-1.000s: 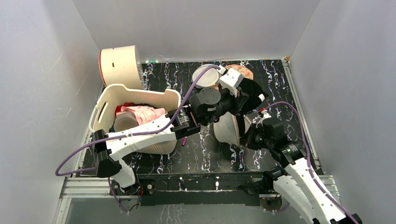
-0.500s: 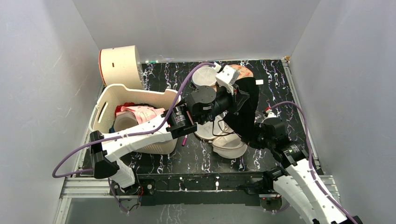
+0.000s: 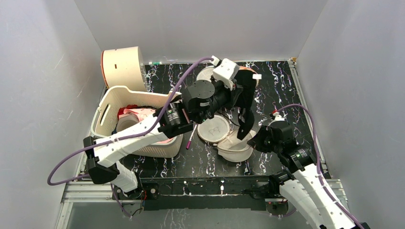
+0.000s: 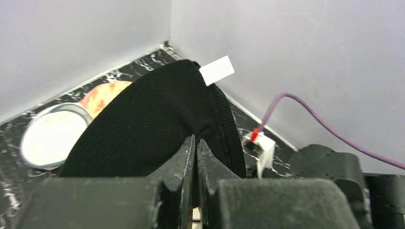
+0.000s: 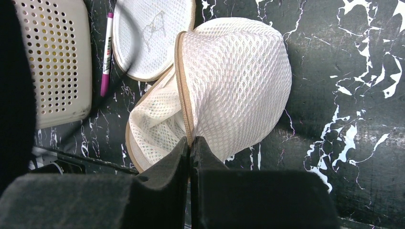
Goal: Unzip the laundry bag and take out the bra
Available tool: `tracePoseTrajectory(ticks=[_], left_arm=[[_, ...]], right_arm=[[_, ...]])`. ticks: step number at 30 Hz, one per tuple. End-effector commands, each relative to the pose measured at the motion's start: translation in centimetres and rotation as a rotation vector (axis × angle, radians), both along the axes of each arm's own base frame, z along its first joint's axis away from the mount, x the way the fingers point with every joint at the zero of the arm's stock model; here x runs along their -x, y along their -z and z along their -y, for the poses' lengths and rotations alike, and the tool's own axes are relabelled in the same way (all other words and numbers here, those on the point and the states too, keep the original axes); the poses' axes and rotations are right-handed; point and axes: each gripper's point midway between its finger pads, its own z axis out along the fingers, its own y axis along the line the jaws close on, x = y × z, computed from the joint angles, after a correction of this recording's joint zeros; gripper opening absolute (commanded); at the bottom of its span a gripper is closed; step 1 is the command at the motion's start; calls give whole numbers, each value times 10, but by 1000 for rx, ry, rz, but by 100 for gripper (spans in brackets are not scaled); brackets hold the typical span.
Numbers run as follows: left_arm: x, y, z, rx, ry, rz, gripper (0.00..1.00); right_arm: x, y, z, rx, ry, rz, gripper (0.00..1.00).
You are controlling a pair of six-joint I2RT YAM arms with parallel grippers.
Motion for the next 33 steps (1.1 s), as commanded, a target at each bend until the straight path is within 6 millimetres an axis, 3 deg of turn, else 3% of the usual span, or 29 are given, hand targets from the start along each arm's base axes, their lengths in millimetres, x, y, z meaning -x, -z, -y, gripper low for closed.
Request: tracePoseTrajectory(ticks=[1, 8, 15, 19, 24, 33], left_arm=[[-16, -46, -59, 14, -140, 76, 0], [-48, -26, -131, -79, -345, -4, 0], [-46, -28, -224, -103, -560, 11, 0], [-38, -28, -263, -113, -652, 24, 0], [-34, -8, -294, -197, -756, 6, 0], [-36, 66, -314, -289, -806, -113, 0]], right_arm=[[-11, -25, -4, -23, -6, 79, 0], [-11, -30, -3, -14, -11, 89, 0], [-12, -27, -6, -20, -20, 86, 0], [-14, -28, -8, -24, -27, 87, 0], [-14, -28, -9, -24, -31, 86, 0], [-13, -27, -9, -30, -36, 83, 0]])
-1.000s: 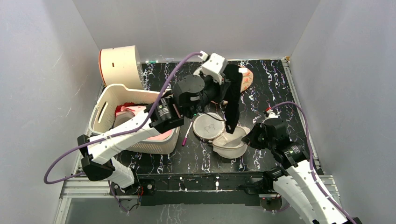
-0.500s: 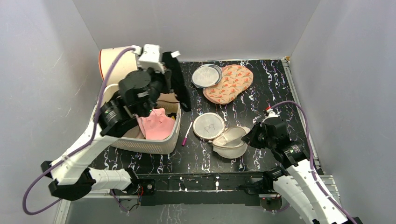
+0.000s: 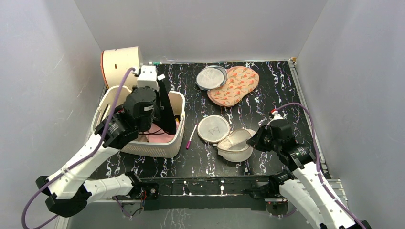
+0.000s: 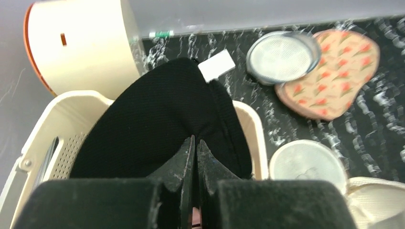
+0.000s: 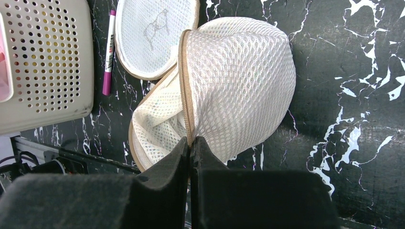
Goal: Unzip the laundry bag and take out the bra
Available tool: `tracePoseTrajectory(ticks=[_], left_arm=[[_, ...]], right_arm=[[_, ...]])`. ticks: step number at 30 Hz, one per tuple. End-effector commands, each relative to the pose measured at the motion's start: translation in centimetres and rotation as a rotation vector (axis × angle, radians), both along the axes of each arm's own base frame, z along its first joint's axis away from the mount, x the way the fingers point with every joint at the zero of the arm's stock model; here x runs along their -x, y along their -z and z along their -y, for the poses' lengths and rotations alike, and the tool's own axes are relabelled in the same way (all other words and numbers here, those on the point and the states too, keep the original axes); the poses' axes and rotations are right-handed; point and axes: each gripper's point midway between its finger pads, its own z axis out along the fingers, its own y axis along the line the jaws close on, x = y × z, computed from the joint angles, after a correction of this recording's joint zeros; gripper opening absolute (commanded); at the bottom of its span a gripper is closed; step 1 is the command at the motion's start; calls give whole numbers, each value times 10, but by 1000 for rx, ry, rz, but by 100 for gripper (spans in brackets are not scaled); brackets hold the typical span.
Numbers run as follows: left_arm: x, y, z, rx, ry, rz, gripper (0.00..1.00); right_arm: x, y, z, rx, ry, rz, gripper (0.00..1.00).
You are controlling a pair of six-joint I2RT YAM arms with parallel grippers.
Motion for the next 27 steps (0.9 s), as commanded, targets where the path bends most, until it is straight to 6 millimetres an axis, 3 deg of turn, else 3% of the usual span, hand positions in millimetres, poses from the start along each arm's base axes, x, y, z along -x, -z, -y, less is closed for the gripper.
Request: tracePoseTrajectory(ticks=[1, 8, 16, 21, 27], left_arm=[[-1, 33, -21, -25, -68, -71, 0], [-12, 94, -67, -70, -197, -241, 0], [0, 152, -117, -135, -344, -395, 0], [9, 182, -129, -201, -381, -469, 0], [11, 229, -122, -225, -329, -542, 0]], right_arm=[[-11, -26, -6, -28, -20, 94, 0], [-11, -30, -5, -25, -18, 102, 0], [-13, -32, -5, -25, -18, 107, 0], [-15, -31, -8, -26, -25, 106, 0], [-17, -28, -8, -24, -25, 102, 0]])
